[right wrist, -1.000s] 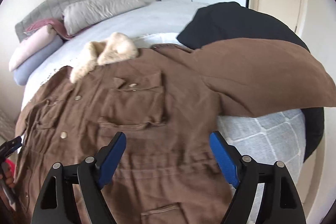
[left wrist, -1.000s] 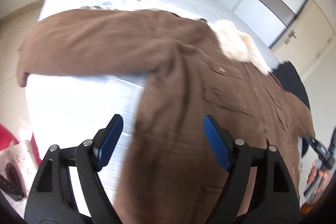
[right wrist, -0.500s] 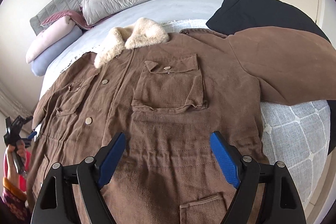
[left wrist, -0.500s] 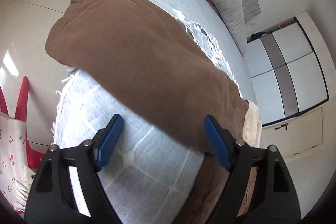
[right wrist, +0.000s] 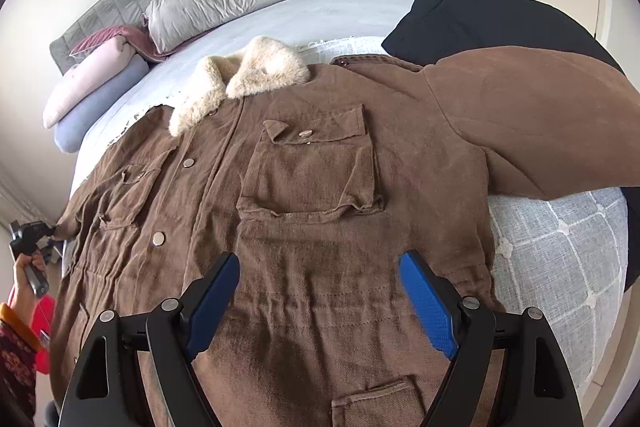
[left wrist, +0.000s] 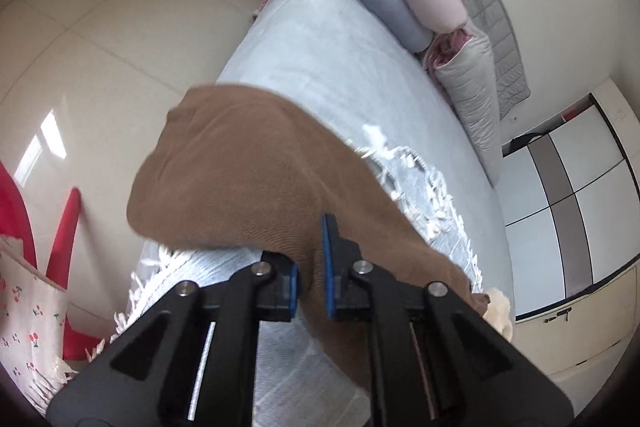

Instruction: Fold large clothes

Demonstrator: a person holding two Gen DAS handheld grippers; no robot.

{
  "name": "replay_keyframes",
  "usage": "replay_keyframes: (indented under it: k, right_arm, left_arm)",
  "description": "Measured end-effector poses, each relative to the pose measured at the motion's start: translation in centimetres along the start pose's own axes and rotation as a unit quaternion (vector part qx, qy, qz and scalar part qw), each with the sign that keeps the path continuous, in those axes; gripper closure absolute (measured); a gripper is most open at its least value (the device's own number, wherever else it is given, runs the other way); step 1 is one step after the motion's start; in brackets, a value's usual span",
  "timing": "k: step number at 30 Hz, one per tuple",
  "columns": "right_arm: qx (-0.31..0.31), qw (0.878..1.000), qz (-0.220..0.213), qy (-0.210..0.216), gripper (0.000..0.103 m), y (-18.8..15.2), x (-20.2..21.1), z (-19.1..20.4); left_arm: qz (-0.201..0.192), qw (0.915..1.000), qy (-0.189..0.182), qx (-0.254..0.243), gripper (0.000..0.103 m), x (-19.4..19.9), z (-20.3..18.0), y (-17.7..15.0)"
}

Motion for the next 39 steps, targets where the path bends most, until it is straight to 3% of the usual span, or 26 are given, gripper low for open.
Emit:
replay_keyframes:
  k: [5,8,9,11,12,13,16,18,21,24,26,27,28,30,33,39]
  right_arm:
    - [-0.008,1.000,0.002,0.002,0.019,0.1,-0.1,-0.4]
    - [0.011,1.000,0.009,-0.002,0.019,-0.1,0.2,0.4]
    - [0.020,1.000,0.012,0.005,0.019,-0.2,0.4,0.8]
    - [0.048,0.998,0.017,0.024,0.019,-0.4,0.8,2.4]
    - [0.057,0.998,0.019,0.029,0.019,-0.4,0.9,3.2]
    - [0.070,0.996,0.026,0.038,0.019,-0.2,0.9,4.4]
    - [0.091,0.991,0.062,0.070,0.019,0.7,-0.2,8.3]
    - [0.101,0.988,0.085,0.084,0.019,1.5,-1.5,11.0]
    - [0.130,0.979,0.108,0.113,0.019,3.1,-4.8,17.2]
    - [0.166,0.976,0.089,0.113,0.020,4.1,-8.5,22.9]
    - [0.185,0.973,0.072,0.114,0.021,4.8,-11.2,26.1]
    - [0.193,0.972,0.067,0.115,0.025,5.1,-12.6,27.6]
    - [0.200,0.971,0.063,0.115,0.030,5.2,-13.6,28.6]
    - [0.227,0.966,0.058,0.113,0.056,5.5,-16.7,31.8]
    - [0.253,0.959,0.068,0.108,0.076,5.7,-21.2,35.7]
    - [0.243,0.963,0.087,0.074,0.082,7.1,-30.2,39.8]
  left_arm:
    - [-0.082,0.9942,-0.037,-0.059,0.093,4.8,-5.3,1.9]
    - [-0.088,0.9923,-0.058,-0.065,0.092,5.3,-5.7,1.6]
    - [-0.079,0.9931,-0.064,-0.057,0.088,4.8,-5.0,1.2]
    - [-0.058,0.9960,-0.065,-0.018,0.070,3.4,-2.5,0.6]
    - [-0.042,0.9970,-0.064,0.009,0.053,2.4,-0.7,0.3]
    - [-0.025,0.9971,-0.063,0.033,0.048,1.5,0.9,-0.1]
    - [0.039,0.9943,-0.053,0.084,0.048,-1.9,4.5,-1.2]
    - [0.059,0.9907,-0.058,0.108,0.048,-3.5,5.8,-1.7]
    - [0.040,0.9877,-0.074,0.132,0.049,-4.5,6.6,-1.0]
    - [0.019,0.9877,-0.066,0.141,0.050,-5.2,6.7,0.0]
    - [0.010,0.9872,-0.062,0.147,0.072,-5.7,6.8,0.5]
    - [0.009,0.9868,-0.062,0.149,0.086,-5.9,7.0,0.7]
    - [0.003,0.9857,-0.072,0.152,0.090,-6.0,7.1,0.9]
    - [-0.020,0.9847,-0.093,0.146,0.092,-5.3,6.9,1.2]
    - [-0.061,0.9865,-0.113,0.102,0.092,-3.7,6.1,1.6]
    - [-0.080,0.9894,-0.103,0.064,0.092,-3.3,6.4,1.6]
Point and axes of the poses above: each gripper's, at about its wrist camera, not at the fingertips, and x roughly against the way its jaws point, z to its left, y to its top, the point moved 4 cm from there along -x, roughly the way its jaws point, and after that the axes turned 7 degrees about -x, right-handed, at the moved point
